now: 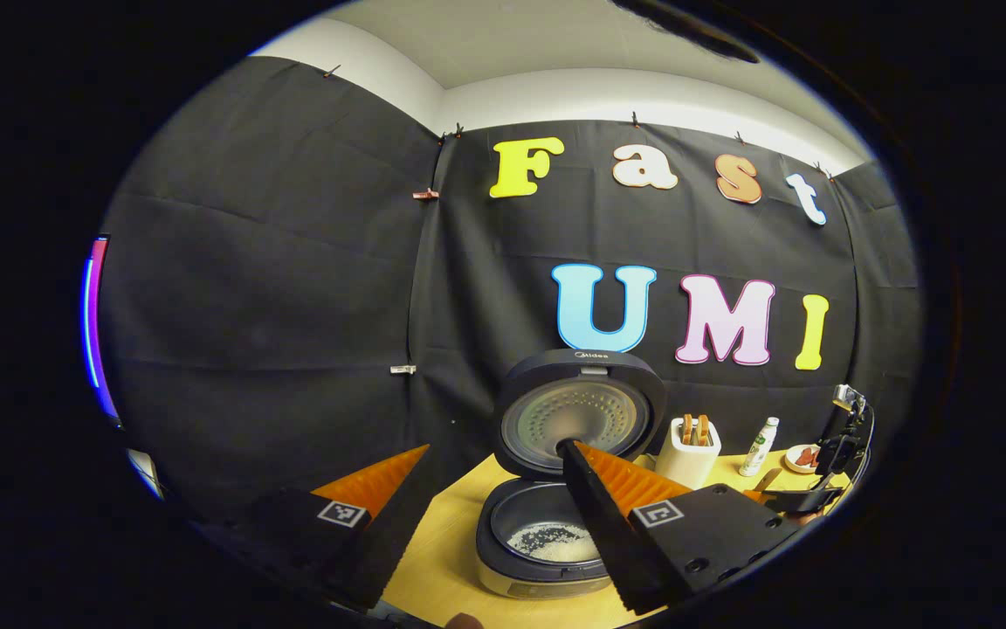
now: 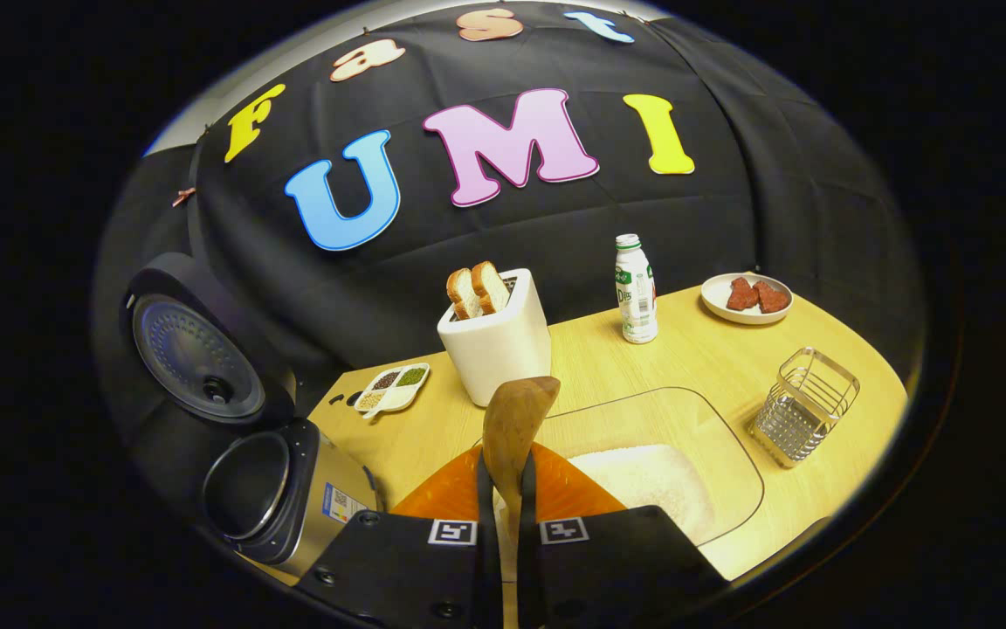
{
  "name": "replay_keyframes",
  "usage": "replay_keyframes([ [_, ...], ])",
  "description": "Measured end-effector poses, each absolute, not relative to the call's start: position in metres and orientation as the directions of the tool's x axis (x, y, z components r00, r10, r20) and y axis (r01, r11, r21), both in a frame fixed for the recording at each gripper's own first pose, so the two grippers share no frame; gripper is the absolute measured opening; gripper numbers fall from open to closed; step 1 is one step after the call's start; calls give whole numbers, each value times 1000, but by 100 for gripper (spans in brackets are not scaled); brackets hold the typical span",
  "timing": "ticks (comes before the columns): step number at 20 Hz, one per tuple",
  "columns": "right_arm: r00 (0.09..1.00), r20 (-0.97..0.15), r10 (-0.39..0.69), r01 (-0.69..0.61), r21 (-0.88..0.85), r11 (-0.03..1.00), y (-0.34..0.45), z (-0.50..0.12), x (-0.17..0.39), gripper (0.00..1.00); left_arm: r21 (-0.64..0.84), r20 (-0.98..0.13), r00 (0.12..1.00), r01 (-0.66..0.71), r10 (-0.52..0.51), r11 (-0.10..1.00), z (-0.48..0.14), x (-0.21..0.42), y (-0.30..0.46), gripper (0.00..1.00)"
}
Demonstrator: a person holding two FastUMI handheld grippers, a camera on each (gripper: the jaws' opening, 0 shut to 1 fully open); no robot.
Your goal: Close the left gripper, press the button to open the rice cooker; take a wooden spoon from the chopstick holder with the right hand, scoop a spoonful of rice and pour it into the rice cooker, then put the wooden spoon back into the chopstick holder.
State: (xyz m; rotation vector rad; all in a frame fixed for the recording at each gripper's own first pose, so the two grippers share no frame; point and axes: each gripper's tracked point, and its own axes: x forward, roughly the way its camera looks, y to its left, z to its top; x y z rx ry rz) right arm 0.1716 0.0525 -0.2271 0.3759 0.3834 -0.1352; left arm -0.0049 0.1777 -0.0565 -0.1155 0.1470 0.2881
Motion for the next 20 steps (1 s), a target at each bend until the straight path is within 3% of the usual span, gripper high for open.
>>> replay_keyframes([
  [8, 935, -348, -73, 252, 506, 825, 23, -190, 170, 11, -93, -170, 951, -278, 260, 956, -60, -5, 164, 95],
  [20, 957, -280, -70, 218, 544, 810, 13, -153, 167, 11, -76, -157, 957, -257, 244, 963, -51, -11, 146, 95],
])
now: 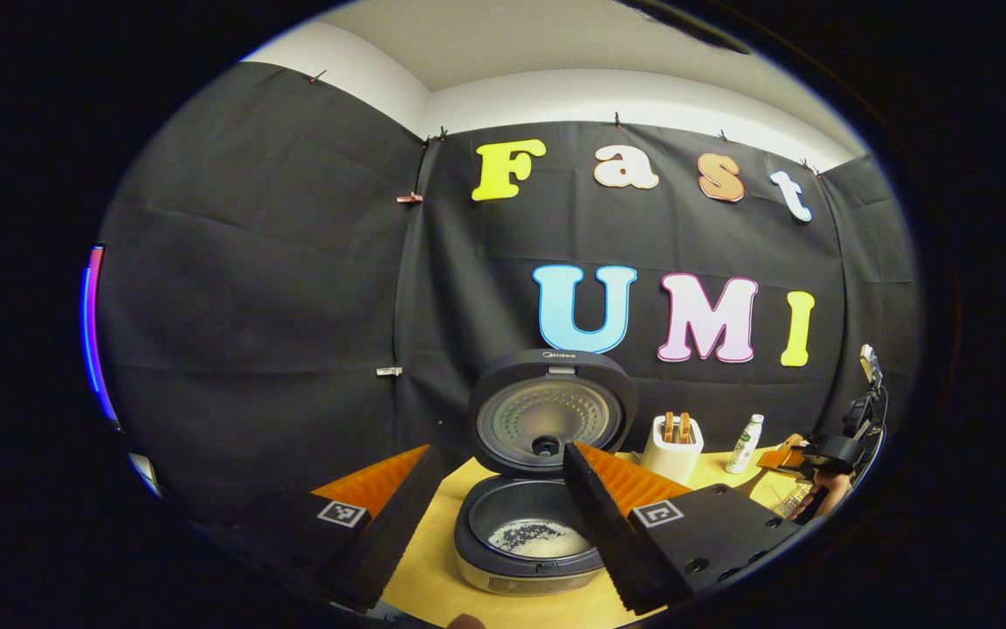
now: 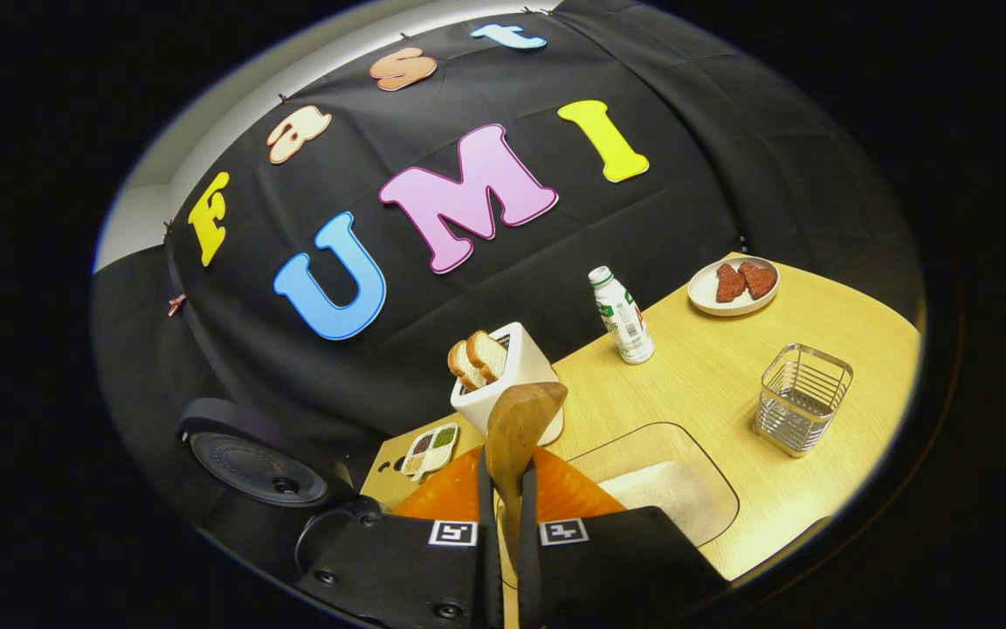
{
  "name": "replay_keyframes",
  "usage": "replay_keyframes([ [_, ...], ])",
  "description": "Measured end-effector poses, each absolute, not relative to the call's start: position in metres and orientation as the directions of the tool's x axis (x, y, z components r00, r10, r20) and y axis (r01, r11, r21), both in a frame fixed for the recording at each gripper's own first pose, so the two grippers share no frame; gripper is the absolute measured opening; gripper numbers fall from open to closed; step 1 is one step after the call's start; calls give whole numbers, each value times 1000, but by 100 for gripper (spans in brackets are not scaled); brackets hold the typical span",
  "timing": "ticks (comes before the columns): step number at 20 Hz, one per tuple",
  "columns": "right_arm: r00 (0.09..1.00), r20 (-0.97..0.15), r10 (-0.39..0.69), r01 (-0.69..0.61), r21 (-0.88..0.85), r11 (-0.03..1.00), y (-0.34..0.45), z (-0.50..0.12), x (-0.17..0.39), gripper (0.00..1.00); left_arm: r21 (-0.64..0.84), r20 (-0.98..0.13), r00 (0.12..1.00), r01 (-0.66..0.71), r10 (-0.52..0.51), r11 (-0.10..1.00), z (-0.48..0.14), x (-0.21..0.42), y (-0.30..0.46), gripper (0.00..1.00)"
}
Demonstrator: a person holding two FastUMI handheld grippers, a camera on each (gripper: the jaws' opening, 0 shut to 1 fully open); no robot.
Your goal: Close the left gripper, press the button to open the rice cooker; take a wooden spoon from the chopstick holder with the right hand, scoop a spoonful of rice and pour it into the rice cooker, then put the wooden spoon back into the chopstick holder.
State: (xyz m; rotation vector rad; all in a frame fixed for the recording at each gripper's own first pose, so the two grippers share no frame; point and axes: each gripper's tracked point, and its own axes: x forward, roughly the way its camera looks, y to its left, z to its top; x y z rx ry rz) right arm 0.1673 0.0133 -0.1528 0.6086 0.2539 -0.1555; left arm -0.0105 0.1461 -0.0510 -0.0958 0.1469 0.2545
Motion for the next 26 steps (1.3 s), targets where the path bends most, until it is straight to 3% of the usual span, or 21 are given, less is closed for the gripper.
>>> replay_keyframes([
  [6, 971, -235, -29, 174, 622, 763, 35, -120, 164, 11, -74, -158, 955, -265, 251, 961, -50, -18, 151, 95],
  [13, 980, -155, 122, 31, 730, 683, 118, -67, 169, 11, -81, -157, 946, -297, 282, 951, -49, -31, 170, 95],
  [19, 954, -126, 271, -127, 651, 748, 213, -56, 172, 11, -68, -152, 933, -339, 326, 938, -50, -44, 195, 95],
  [26, 927, -119, 356, -291, 371, 882, 280, -64, 168, 11, -71, -162, 921, -368, 353, 927, -56, -53, 210, 95],
])
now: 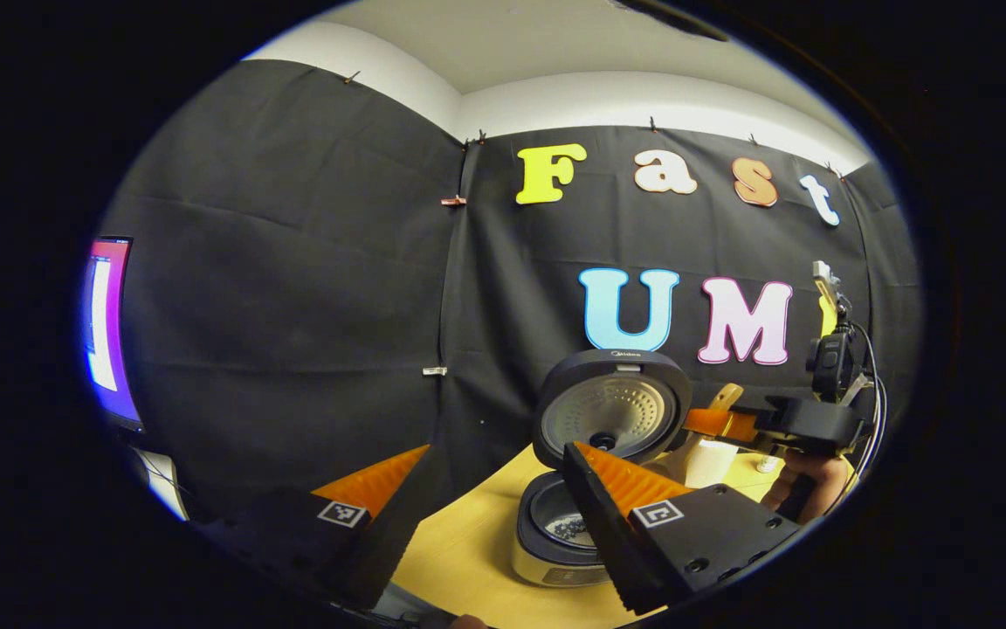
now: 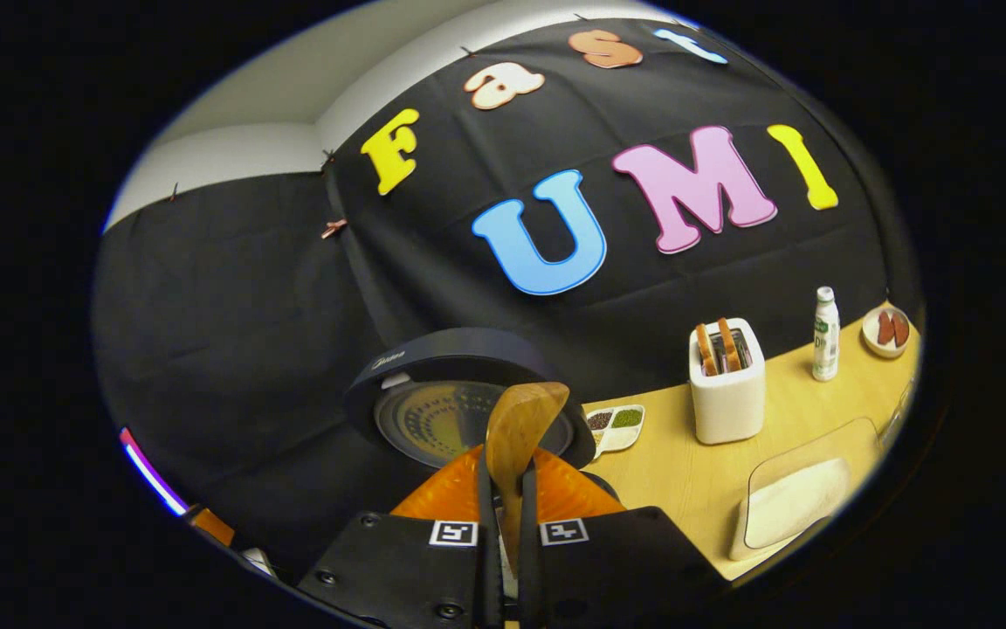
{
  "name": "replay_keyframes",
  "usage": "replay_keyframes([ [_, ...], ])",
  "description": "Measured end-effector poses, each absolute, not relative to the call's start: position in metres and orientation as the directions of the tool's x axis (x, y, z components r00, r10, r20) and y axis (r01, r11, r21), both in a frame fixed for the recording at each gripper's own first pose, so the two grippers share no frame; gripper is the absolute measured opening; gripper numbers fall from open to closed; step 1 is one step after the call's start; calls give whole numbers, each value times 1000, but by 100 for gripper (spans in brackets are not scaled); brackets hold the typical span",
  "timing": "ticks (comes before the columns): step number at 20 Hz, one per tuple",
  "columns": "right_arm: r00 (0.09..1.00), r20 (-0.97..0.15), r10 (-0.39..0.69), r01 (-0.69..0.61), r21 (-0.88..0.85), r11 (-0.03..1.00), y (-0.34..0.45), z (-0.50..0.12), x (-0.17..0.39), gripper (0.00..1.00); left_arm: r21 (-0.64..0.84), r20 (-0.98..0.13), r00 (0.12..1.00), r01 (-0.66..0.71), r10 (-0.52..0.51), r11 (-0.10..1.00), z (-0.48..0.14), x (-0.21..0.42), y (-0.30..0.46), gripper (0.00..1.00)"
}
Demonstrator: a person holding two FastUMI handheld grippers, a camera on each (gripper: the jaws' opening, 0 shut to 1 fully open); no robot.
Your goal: Close the left gripper, press the button to open the rice cooker; take a wooden spoon from the chopstick holder with the right hand, scoop a spoonful of rice and pour it into the rice cooker, then put the wooden spoon back into the chopstick holder.
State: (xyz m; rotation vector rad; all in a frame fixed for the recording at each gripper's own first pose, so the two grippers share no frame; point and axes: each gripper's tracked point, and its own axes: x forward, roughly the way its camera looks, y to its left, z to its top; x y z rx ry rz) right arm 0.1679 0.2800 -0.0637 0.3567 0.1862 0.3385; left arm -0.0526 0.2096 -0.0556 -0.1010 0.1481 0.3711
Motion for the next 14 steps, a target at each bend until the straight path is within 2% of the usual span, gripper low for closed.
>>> replay_keyframes([
  [3, 920, -96, 380, -346, 254, 903, 289, -61, 164, 11, -75, -164, 921, -369, 354, 926, -57, -53, 213, 95],
  [9, 904, 23, 427, -426, -26, 904, 306, -36, 146, 11, -82, -164, 922, -367, 350, 927, -58, -48, 210, 95],
  [11, 879, 68, 472, -466, -86, 881, 314, -27, 139, 11, -70, -154, 923, -367, 354, 927, -56, -47, 209, 95],
  [14, 870, 92, 485, -472, -135, 871, 313, -25, 134, 11, -81, -150, 926, -362, 348, 929, -56, -45, 204, 95],
])
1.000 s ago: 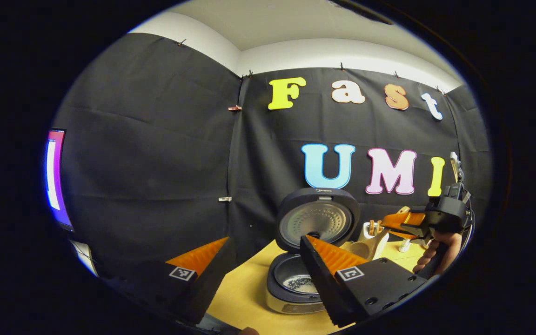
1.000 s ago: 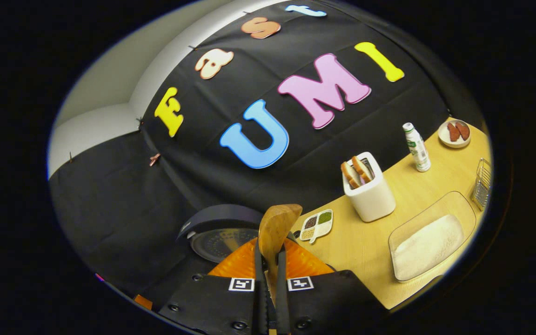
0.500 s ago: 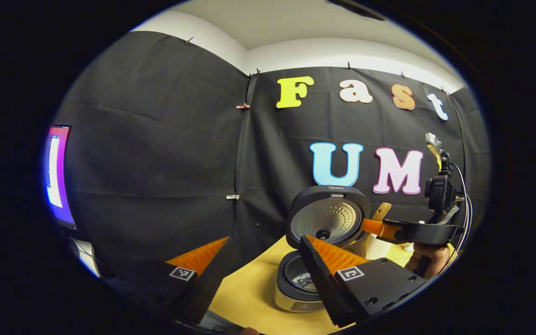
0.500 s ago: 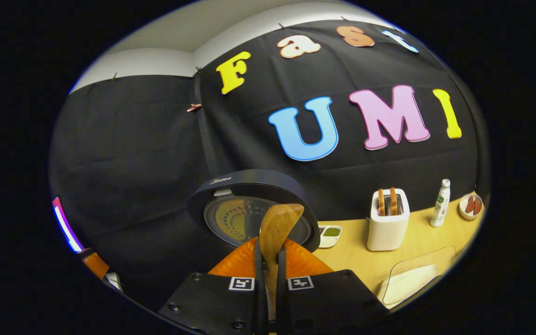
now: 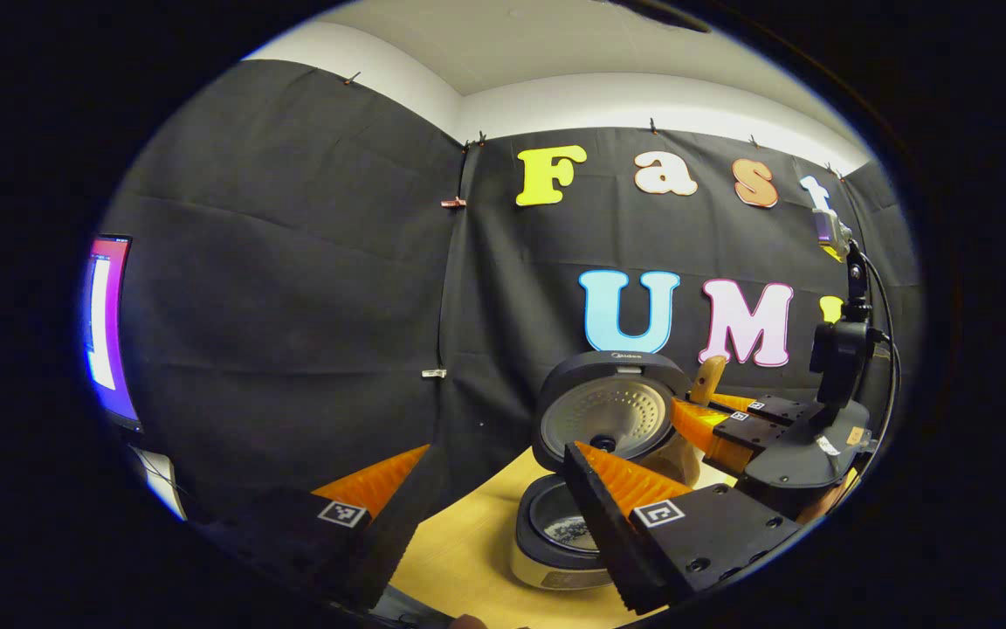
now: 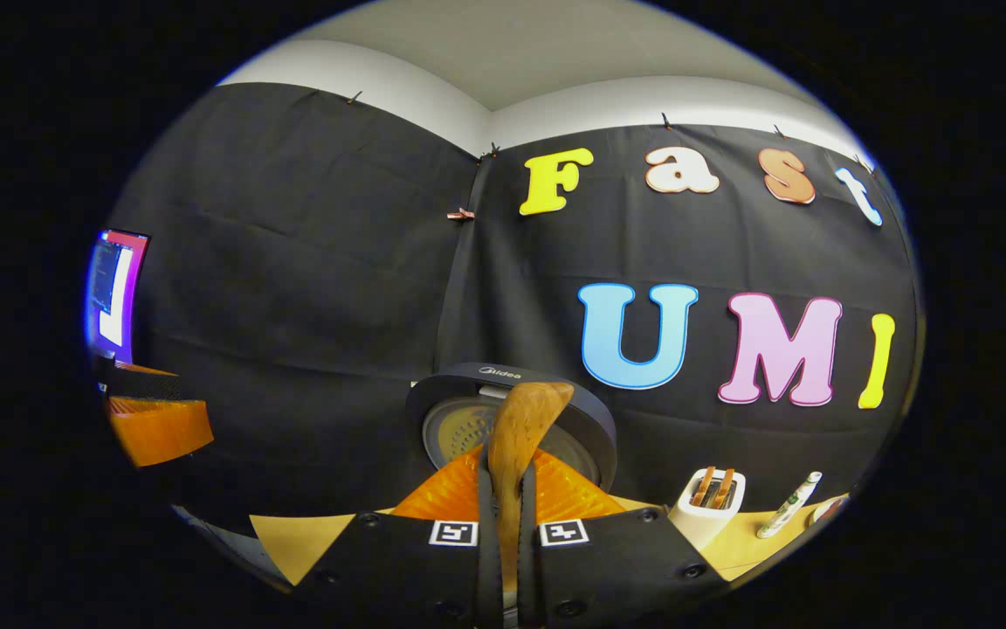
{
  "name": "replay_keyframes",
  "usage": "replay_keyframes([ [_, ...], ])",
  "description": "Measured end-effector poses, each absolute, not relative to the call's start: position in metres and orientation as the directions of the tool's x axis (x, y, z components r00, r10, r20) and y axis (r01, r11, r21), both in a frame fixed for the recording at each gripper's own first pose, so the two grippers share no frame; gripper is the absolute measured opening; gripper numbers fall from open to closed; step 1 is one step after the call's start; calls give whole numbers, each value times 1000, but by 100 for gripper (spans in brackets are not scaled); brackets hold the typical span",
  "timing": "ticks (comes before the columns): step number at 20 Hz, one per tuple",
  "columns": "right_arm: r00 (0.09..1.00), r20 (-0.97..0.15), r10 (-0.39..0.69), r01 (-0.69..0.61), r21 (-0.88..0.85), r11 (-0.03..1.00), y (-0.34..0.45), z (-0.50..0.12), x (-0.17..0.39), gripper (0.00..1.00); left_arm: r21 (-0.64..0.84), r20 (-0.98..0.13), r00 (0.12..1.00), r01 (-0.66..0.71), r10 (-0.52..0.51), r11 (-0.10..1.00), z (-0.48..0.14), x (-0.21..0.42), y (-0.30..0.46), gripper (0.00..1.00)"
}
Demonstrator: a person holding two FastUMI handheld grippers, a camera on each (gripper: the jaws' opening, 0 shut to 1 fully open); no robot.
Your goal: Close the left gripper, press the button to open the rice cooker; take a wooden spoon from the chopstick holder with the right hand, scoop a spoonful of rice and pour it into the rice cooker, then put the wooden spoon back into the chopstick holder.
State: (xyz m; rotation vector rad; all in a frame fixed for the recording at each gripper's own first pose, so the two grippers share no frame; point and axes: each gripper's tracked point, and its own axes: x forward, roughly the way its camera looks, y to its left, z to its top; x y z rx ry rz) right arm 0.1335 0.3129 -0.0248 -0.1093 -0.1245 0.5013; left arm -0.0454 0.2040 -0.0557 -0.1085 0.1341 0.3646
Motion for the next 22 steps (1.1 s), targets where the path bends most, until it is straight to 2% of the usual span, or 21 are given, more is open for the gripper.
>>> replay_keyframes([
  [6, 879, 71, 471, -467, -65, 882, 303, -28, 138, 11, -84, -142, 923, -372, 359, 924, -53, -43, 201, 95],
  [9, 906, 51, 420, -421, 13, 907, 279, -31, 145, 11, -65, -157, 924, -363, 350, 930, -56, -41, 194, 95],
  [11, 932, 42, 361, -362, 18, 932, 251, -31, 153, 11, -71, -158, 929, -349, 335, 935, -56, -37, 184, 95],
  [12, 942, 31, 333, -334, 15, 943, 235, -36, 155, 11, -76, -153, 934, -338, 324, 938, -55, -34, 178, 91],
  [13, 951, 20, 308, -308, 17, 951, 218, -40, 158, 11, -80, -149, 935, -337, 323, 938, -53, -30, 174, 94],
  [15, 969, -6, 247, -247, 25, 969, 179, -50, 162, 11, -93, -152, 932, -344, 328, 934, -55, -22, 169, 94],
  [22, 993, -117, 17, -14, 34, 999, 43, -97, 162, 11, -109, -162, 956, -262, 243, 959, -55, 4, 115, 94],
])
